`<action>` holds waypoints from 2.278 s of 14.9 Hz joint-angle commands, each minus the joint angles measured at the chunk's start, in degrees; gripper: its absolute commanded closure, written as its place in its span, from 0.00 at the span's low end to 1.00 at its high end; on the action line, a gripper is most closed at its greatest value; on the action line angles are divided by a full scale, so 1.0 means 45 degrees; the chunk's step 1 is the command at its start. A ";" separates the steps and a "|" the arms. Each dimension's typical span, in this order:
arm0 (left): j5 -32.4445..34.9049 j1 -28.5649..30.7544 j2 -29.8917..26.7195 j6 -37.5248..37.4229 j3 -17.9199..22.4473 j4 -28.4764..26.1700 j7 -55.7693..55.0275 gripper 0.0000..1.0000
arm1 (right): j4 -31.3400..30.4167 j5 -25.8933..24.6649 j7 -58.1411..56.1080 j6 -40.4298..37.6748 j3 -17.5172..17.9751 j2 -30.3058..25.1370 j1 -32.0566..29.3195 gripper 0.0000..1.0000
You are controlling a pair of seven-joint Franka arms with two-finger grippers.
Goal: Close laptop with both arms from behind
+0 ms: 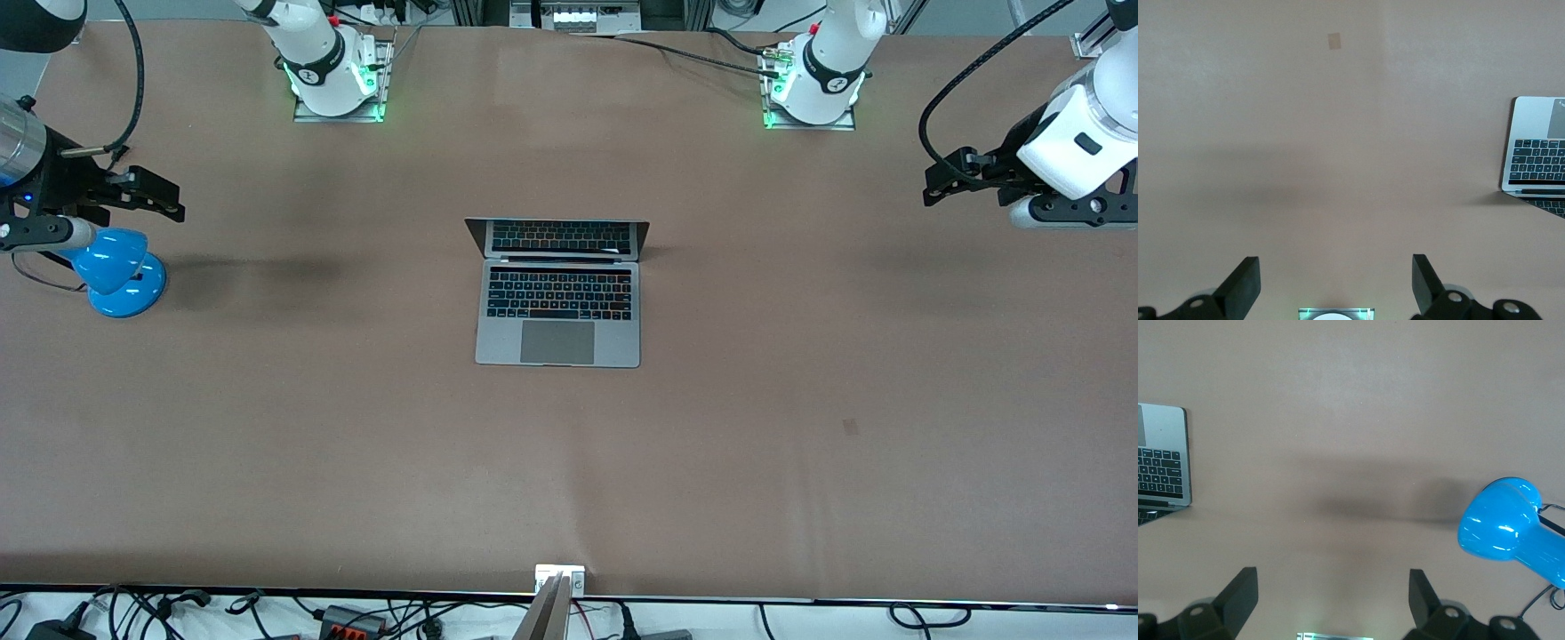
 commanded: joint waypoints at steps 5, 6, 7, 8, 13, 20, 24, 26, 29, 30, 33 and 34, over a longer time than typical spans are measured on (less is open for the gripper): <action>-0.0147 0.0057 0.0122 -0.0279 -0.0008 0.0347 0.0065 0.00 | 0.0047 0.0178 -0.0045 0.0111 -0.0017 0.0063 -0.0094 0.00; -0.0147 0.0057 0.0122 -0.0279 -0.0008 0.0347 0.0065 0.00 | 0.0067 0.0178 -0.0027 0.0034 -0.0017 0.0083 -0.0074 0.00; -0.0147 0.0057 0.0122 -0.0279 -0.0008 0.0347 0.0065 0.00 | 0.0068 0.0178 0.0012 0.0014 -0.0017 0.0083 -0.0074 0.00; -0.0147 0.0057 0.0122 -0.0279 -0.0008 0.0347 0.0046 0.00 | 0.0068 0.0236 0.0051 -0.0025 0.0003 0.0083 -0.0074 0.00; -0.0167 0.0037 0.0316 -0.0415 -0.0008 0.0366 0.0026 0.00 | 0.0107 0.0217 -0.0046 -0.0026 0.0003 0.0278 -0.0015 0.00; -0.0128 -0.0099 0.1626 -0.2035 -0.0164 0.0972 0.0103 0.61 | 0.0224 0.0021 -0.0007 -0.0182 0.0022 0.0474 0.0082 0.00; -0.0806 -0.0489 0.1646 -0.3460 -0.0768 0.0991 0.0241 0.99 | 0.0224 0.0002 -0.0085 -0.0201 0.0042 0.0610 0.0102 0.00; -0.2056 -0.0490 0.1918 -0.3931 -0.0887 0.0972 0.0047 0.99 | 0.0224 0.0002 -0.0124 -0.0201 0.0042 0.0669 0.0160 0.00; -0.2644 -0.0490 0.2484 -0.3777 -0.0926 0.0952 -0.0402 0.99 | 0.0224 0.0002 -0.0222 -0.0298 0.0042 0.0999 0.0160 0.00; -0.2918 -0.0509 0.2621 -0.3601 -0.0965 0.0933 -0.0481 0.99 | 0.0205 0.0002 0.0010 -0.0782 0.0042 0.1040 0.0179 0.00; -0.3018 -0.0860 0.3032 -0.3036 -0.1627 0.0952 -0.1670 0.99 | 0.0126 0.0118 0.0071 -0.1585 0.0042 0.1021 0.0199 0.55; -0.3037 -0.0919 0.3148 -0.2956 -0.1803 0.0875 -0.1751 0.99 | 0.0146 0.0138 0.0071 -0.1897 0.0042 0.1001 0.0219 0.77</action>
